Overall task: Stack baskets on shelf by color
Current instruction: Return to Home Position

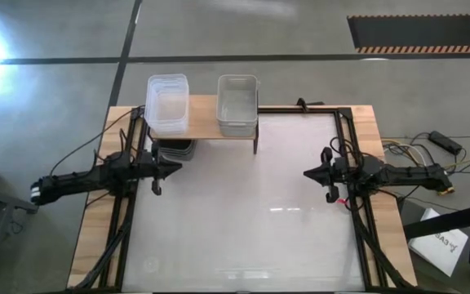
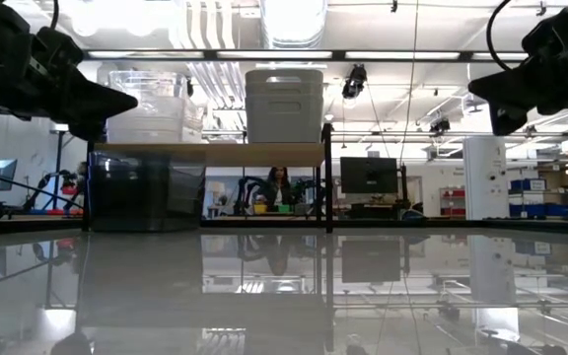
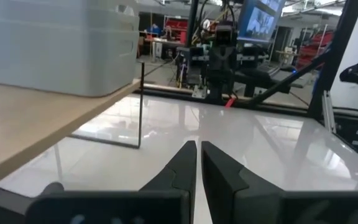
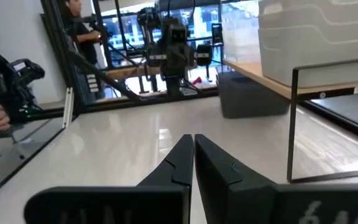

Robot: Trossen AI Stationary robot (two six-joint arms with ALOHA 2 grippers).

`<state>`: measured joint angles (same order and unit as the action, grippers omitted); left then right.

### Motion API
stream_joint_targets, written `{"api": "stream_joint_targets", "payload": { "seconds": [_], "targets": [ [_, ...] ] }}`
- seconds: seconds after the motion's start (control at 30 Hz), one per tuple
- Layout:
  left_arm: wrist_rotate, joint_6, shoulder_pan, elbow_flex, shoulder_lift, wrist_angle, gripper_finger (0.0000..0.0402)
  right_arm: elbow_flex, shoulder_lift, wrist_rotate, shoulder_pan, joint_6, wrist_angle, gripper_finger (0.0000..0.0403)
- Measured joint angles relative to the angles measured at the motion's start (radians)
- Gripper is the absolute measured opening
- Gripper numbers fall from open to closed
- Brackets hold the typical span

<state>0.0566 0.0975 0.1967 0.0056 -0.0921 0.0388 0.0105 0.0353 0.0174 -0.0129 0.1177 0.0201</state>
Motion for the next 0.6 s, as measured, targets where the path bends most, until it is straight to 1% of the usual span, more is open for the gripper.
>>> {"api": "stream_joint_targets", "payload": {
  "seconds": [0.2, 0.6],
  "targets": [
    [-0.003, 0.0, 0.0, 0.0, -0.034, -0.005, 0.0008, 0.0, 0.001, 0.008, 0.0, -0.037, -0.001, 0.0008],
    [-0.003, 0.0, 0.0, -0.001, -0.126, -0.004, 0.0008, 0.0, 0.012, 0.008, 0.0, -0.04, -0.002, 0.0008]
  ]
}}
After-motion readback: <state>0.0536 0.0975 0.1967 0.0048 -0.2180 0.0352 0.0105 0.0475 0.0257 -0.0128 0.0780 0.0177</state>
